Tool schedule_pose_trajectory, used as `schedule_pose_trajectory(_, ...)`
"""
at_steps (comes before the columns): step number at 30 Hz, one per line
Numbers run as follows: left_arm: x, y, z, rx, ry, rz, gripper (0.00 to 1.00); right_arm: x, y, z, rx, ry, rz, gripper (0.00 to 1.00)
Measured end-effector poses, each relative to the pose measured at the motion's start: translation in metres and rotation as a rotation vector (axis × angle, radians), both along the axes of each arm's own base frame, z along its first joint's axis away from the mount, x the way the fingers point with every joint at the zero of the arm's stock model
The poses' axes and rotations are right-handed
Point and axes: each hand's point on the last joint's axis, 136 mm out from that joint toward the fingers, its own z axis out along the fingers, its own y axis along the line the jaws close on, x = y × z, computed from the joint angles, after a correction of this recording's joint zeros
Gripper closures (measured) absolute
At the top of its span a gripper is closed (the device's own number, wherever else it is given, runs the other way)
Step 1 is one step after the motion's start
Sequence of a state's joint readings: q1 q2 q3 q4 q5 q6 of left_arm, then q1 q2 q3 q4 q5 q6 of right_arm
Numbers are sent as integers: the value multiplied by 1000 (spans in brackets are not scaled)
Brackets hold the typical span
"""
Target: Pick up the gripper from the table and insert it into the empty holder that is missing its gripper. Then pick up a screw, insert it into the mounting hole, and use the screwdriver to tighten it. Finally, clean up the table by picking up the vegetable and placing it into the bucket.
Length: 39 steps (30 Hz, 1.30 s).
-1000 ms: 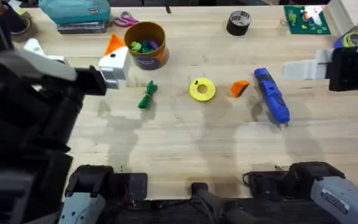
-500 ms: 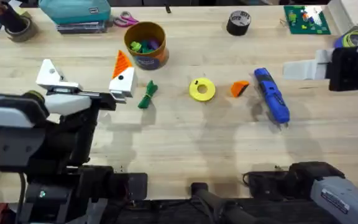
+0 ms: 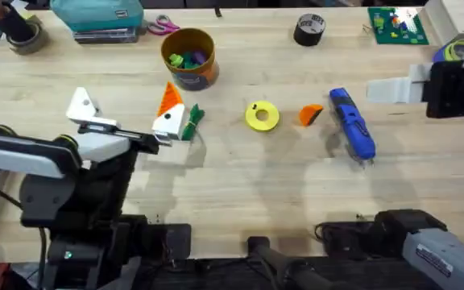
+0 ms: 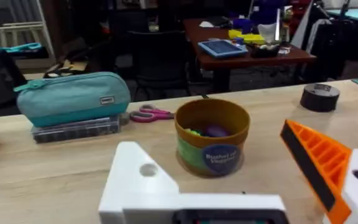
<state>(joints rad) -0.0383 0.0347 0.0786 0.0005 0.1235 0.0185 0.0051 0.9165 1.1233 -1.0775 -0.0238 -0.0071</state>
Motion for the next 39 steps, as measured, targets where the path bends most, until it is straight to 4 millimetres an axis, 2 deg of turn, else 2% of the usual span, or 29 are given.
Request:
schedule_pose_trajectory(5, 0, -7, -13, 2, 9, -39, 16, 0, 0, 0, 0, 0, 0, 5)
schedule_pose_trajectory(6, 0, -12, -27, 3, 46, -69, 15, 0, 0, 0, 0, 0, 0, 5)
schedule_pose_trajectory(12, -2, -20, -44, 3, 113, -118, 15, 0, 0, 0, 0, 0, 0, 5)
schedule_pose_trajectory(19, -7, -35, -43, -10, 113, -211, 15, 0, 0, 0, 0, 0, 0, 5)
schedule_pose_trajectory(28, -19, -59, -41, -148, 159, -365, 15, 0, 0, 0, 0, 0, 0, 5)
schedule_pose_trajectory(33, -34, -81, -41, -156, 176, -520, 15, 0, 0, 0, 0, 0, 0, 5)
schedule_pose_trajectory(39, -65, -110, -43, -143, 207, -764, 15, 0, 0, 0, 0, 0, 0, 5)
